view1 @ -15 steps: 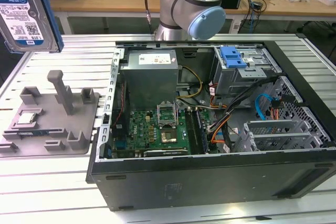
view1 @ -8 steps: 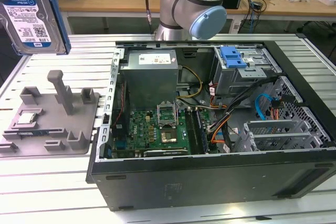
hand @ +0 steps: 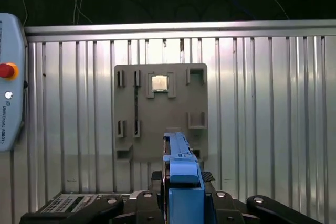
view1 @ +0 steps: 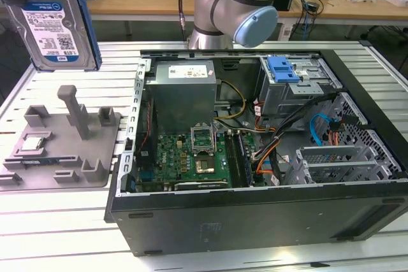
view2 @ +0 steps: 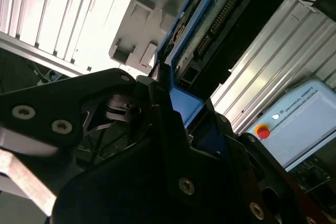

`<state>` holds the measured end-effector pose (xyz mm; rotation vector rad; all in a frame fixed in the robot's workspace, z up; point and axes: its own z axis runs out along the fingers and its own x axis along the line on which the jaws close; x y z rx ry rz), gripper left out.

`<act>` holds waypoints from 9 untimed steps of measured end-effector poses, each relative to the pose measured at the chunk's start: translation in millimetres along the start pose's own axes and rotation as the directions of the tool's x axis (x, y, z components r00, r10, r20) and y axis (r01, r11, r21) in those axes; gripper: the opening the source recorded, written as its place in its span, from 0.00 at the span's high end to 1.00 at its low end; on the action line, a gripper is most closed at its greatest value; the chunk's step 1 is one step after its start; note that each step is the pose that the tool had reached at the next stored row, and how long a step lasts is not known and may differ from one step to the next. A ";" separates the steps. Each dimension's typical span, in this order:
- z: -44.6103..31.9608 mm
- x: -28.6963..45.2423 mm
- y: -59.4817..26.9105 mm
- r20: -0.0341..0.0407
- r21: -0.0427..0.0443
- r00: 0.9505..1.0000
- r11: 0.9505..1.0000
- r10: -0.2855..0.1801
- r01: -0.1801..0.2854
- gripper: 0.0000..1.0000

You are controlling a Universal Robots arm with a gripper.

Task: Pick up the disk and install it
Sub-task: 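Pick up the disk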

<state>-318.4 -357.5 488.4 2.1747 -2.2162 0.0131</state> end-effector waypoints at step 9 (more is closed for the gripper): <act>-1.4 22.6 -50.9 0.000 0.000 1.000 1.000 0.000 0.000 0.63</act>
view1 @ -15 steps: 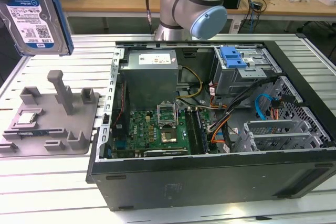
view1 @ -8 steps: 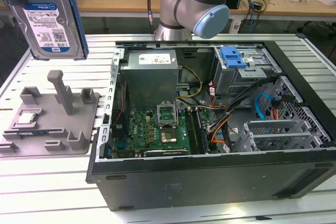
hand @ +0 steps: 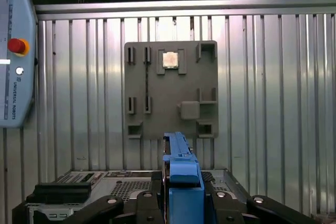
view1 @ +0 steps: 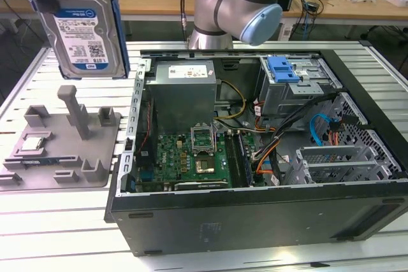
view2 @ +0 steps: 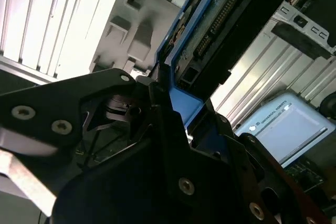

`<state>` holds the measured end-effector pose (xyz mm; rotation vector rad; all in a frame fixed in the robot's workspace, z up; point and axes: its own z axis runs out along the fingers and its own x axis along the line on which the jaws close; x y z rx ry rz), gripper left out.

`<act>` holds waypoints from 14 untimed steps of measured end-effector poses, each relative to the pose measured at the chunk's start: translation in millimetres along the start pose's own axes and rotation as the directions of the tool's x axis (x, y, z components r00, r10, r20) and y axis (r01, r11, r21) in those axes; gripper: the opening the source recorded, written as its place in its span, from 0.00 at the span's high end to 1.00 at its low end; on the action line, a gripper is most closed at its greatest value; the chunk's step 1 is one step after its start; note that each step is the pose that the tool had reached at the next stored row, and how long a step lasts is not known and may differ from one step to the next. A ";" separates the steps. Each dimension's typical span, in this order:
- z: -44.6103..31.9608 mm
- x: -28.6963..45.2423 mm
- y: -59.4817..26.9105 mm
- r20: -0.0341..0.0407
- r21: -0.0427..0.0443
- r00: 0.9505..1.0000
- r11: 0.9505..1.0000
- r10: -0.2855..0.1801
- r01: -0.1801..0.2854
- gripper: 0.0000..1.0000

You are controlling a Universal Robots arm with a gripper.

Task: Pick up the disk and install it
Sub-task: 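Pick up the disk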

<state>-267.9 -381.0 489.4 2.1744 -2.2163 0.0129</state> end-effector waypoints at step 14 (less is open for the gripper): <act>-2.2 27.9 -56.7 0.000 0.000 1.000 1.000 0.000 0.000 0.63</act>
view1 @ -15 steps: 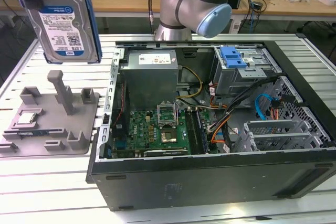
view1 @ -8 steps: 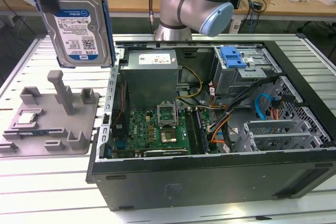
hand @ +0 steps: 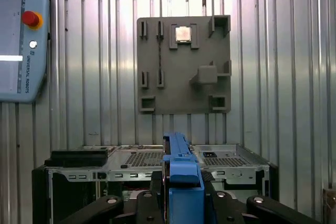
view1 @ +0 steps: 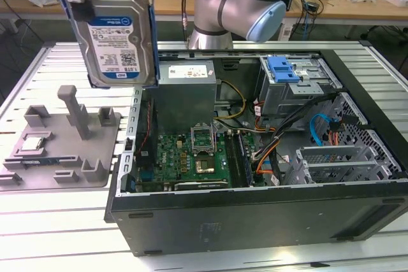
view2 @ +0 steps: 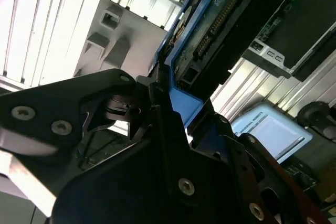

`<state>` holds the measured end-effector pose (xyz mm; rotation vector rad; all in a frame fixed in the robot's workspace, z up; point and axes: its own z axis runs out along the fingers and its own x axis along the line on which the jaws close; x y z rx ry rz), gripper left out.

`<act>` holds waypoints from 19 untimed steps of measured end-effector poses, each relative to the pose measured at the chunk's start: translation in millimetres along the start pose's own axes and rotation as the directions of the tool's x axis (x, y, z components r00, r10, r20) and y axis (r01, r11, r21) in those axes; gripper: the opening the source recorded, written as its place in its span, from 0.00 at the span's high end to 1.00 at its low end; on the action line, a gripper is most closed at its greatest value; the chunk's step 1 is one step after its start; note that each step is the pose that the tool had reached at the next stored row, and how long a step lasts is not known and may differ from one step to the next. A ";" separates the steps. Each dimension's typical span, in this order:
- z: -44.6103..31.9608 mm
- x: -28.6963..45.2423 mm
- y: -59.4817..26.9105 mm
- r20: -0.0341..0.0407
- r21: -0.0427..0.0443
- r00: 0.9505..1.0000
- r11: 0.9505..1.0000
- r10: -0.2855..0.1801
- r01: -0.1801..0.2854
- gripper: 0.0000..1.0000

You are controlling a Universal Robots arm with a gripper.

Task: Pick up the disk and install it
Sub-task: 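Pick up the disk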

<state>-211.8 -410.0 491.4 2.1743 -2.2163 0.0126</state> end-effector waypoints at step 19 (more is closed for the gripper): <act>-3.7 41.6 -90.6 0.000 -0.001 1.000 1.000 0.000 0.000 0.63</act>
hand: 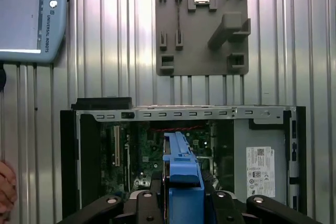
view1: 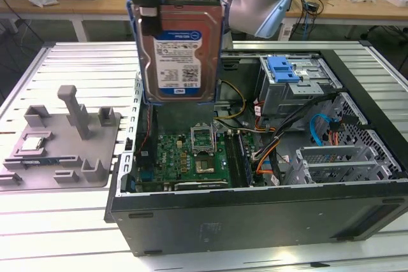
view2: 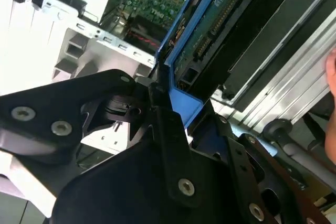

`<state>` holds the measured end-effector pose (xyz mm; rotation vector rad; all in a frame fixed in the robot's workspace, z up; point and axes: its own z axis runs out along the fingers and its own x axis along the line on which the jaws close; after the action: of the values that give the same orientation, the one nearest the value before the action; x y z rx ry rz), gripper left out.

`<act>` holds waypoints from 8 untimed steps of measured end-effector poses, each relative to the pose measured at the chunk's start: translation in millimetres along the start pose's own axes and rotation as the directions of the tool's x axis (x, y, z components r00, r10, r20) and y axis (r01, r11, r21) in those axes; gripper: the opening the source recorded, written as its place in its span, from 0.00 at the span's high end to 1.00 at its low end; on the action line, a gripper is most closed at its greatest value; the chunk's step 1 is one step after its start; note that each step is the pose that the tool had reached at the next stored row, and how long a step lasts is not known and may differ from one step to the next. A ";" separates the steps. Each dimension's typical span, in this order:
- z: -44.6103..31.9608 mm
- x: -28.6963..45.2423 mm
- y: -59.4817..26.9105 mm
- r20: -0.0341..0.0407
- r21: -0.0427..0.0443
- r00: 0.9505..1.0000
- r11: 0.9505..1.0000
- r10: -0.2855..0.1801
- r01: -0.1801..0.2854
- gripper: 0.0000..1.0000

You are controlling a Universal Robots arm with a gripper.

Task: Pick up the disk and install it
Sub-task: 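Pick up the disk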

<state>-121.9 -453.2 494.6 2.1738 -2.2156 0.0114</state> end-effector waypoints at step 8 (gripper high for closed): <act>-1.8 21.6 -51.7 0.000 -0.001 1.000 1.000 0.000 0.000 0.63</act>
<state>-70.5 -475.7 496.0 2.1732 -2.2149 0.0099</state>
